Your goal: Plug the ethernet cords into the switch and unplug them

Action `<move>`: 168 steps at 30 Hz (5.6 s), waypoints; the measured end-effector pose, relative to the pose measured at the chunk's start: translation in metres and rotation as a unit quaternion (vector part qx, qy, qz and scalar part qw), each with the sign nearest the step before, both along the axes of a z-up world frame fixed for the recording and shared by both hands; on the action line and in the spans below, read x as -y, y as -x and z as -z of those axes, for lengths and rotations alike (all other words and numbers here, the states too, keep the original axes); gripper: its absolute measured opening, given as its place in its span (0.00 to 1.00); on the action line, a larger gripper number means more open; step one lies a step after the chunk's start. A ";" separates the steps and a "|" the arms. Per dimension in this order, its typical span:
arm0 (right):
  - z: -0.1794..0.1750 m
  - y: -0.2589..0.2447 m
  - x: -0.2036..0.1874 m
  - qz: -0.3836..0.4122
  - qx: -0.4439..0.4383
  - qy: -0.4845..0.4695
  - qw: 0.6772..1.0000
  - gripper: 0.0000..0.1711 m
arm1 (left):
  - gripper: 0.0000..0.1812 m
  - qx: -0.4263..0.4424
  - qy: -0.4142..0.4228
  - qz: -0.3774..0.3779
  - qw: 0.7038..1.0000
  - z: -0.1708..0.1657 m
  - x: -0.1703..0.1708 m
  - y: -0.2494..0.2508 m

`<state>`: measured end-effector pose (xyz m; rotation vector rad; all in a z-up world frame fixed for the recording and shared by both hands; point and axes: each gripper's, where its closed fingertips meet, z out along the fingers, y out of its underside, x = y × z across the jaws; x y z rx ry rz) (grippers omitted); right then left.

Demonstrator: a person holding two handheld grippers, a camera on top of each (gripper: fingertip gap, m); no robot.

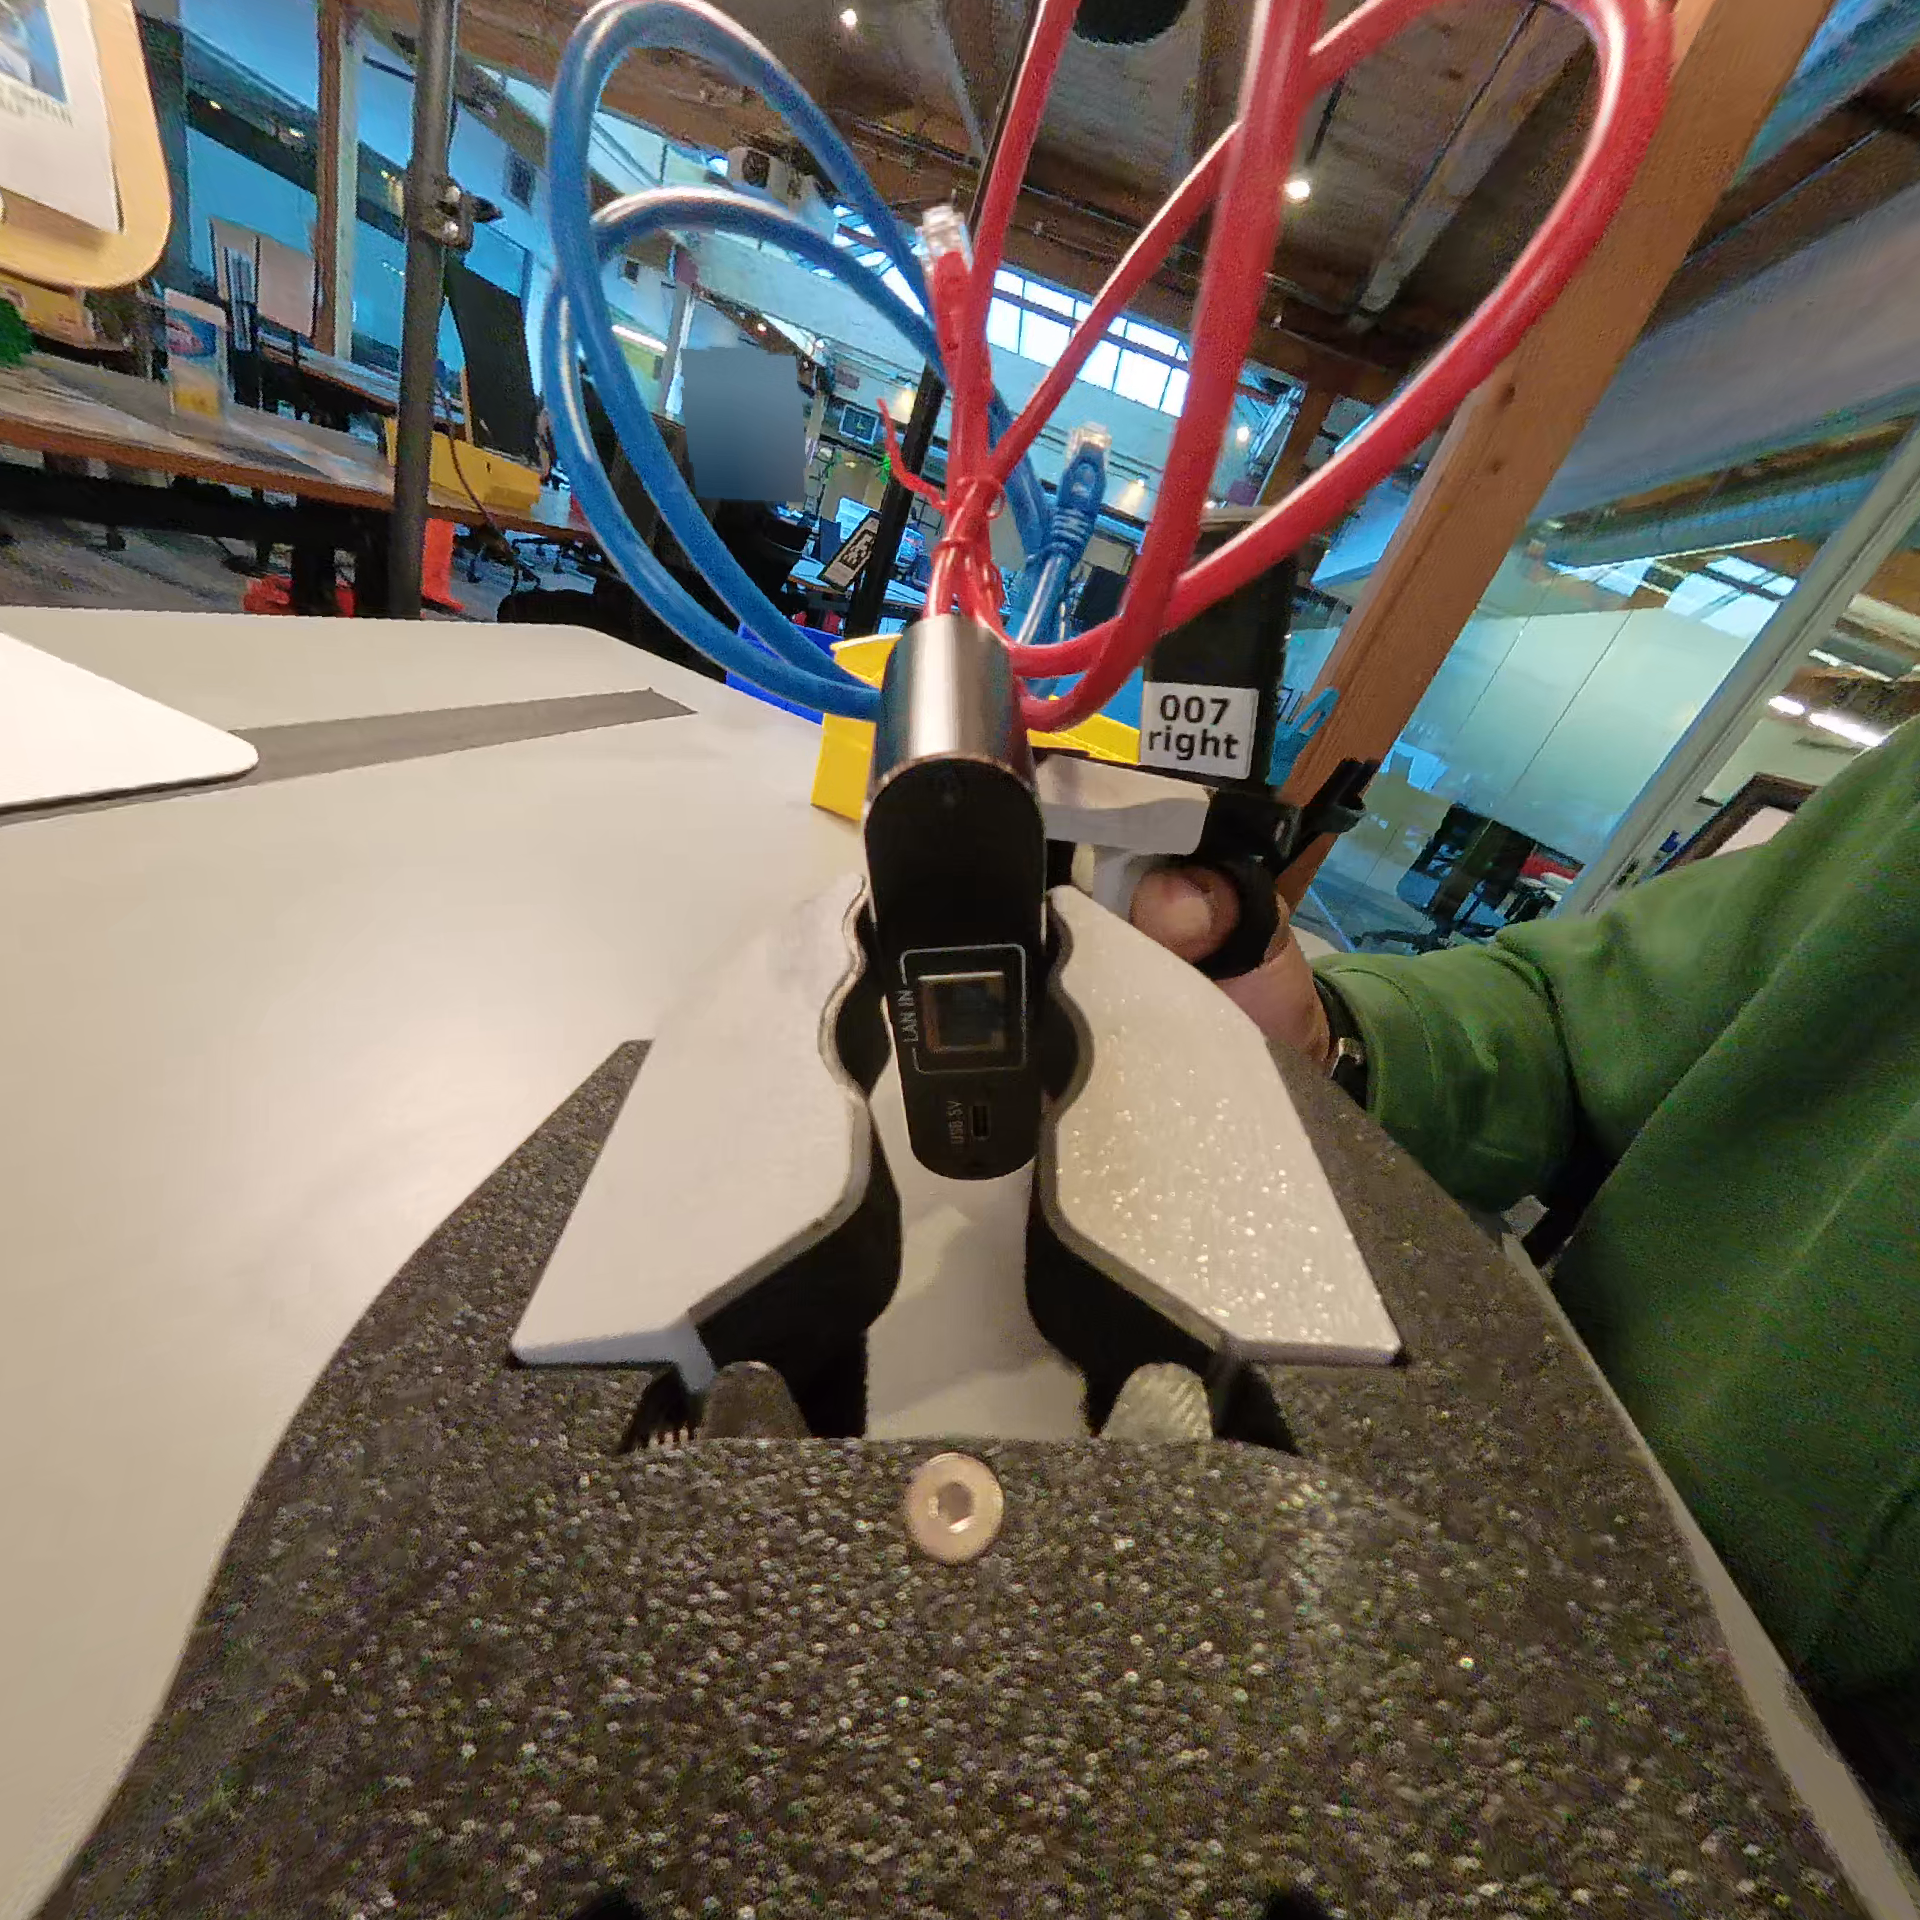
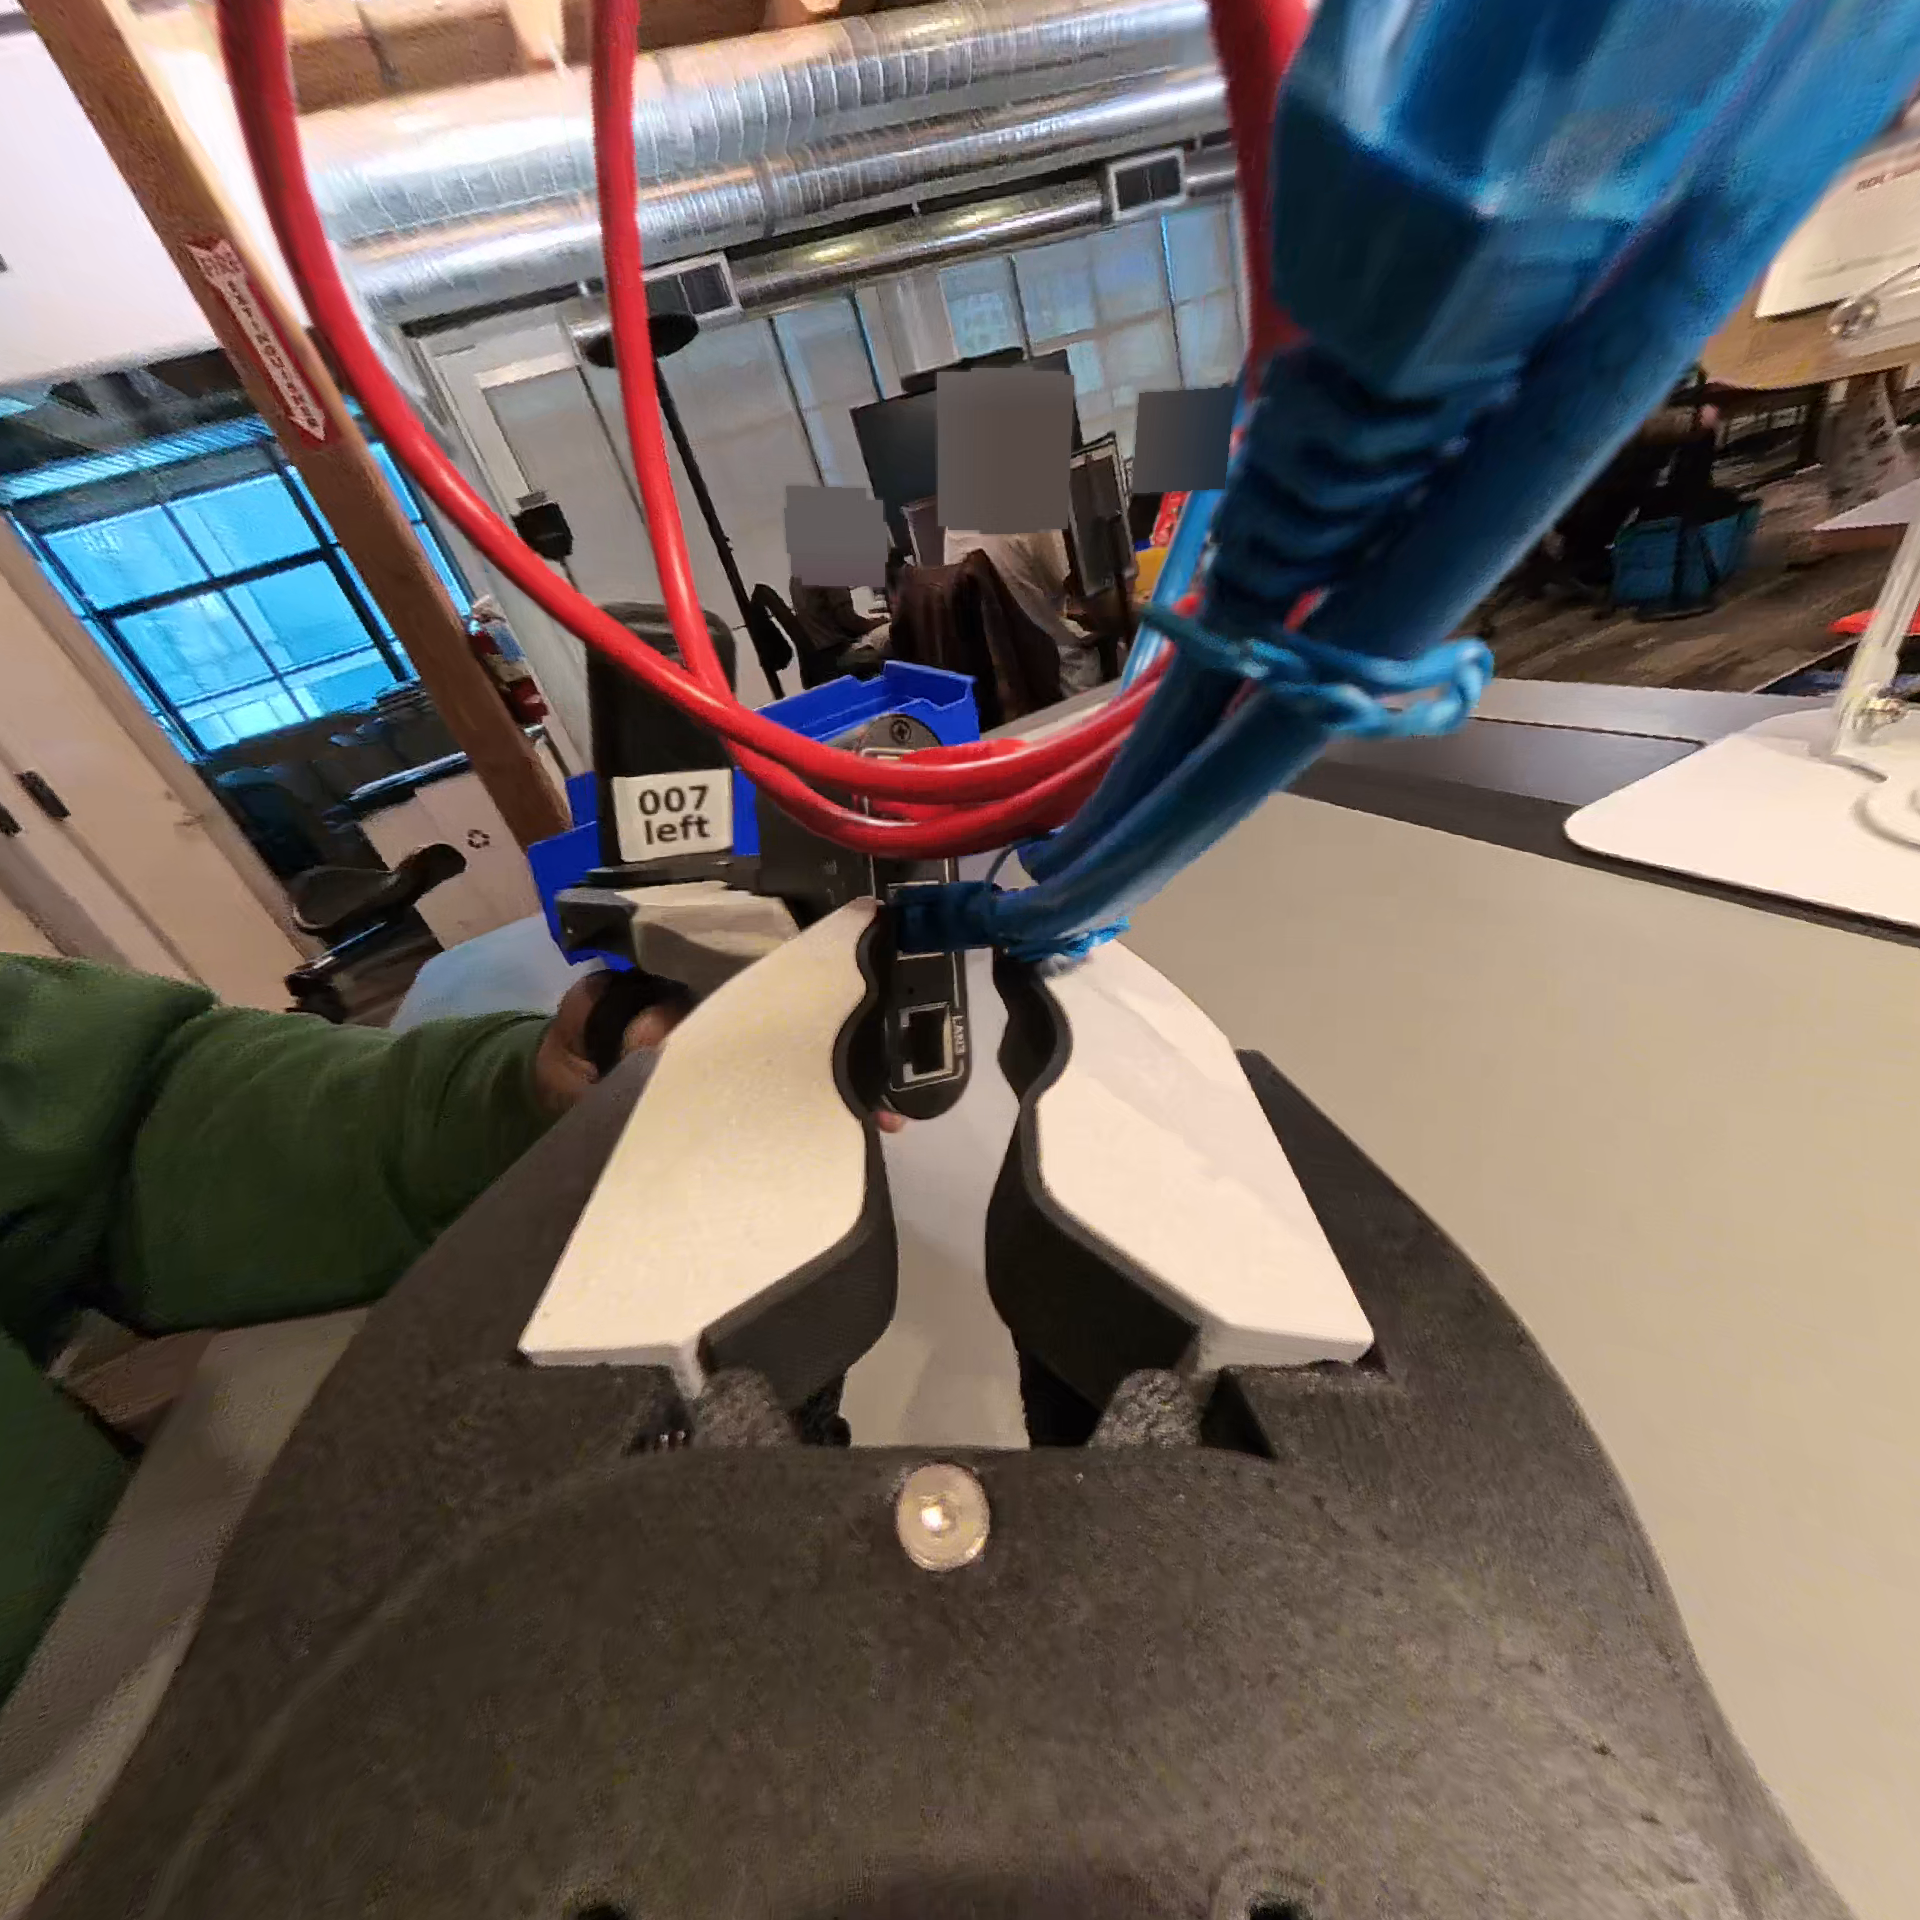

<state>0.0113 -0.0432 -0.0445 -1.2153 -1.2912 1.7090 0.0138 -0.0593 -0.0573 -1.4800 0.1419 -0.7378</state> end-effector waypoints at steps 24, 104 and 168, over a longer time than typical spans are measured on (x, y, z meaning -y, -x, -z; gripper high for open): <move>0.003 -0.013 0.003 -0.109 -0.007 0.095 0.990 0.09 | 0.14 -0.008 0.006 0.035 0.999 0.002 0.001 -0.013; 0.022 -0.003 -0.011 -0.106 0.073 0.100 0.987 0.18 | 0.15 0.107 0.108 0.033 0.988 0.020 -0.008 -0.006; 0.016 -0.004 -0.006 -0.051 0.047 0.104 0.992 0.09 | 0.15 0.056 0.061 -0.002 0.997 0.012 -0.007 -0.004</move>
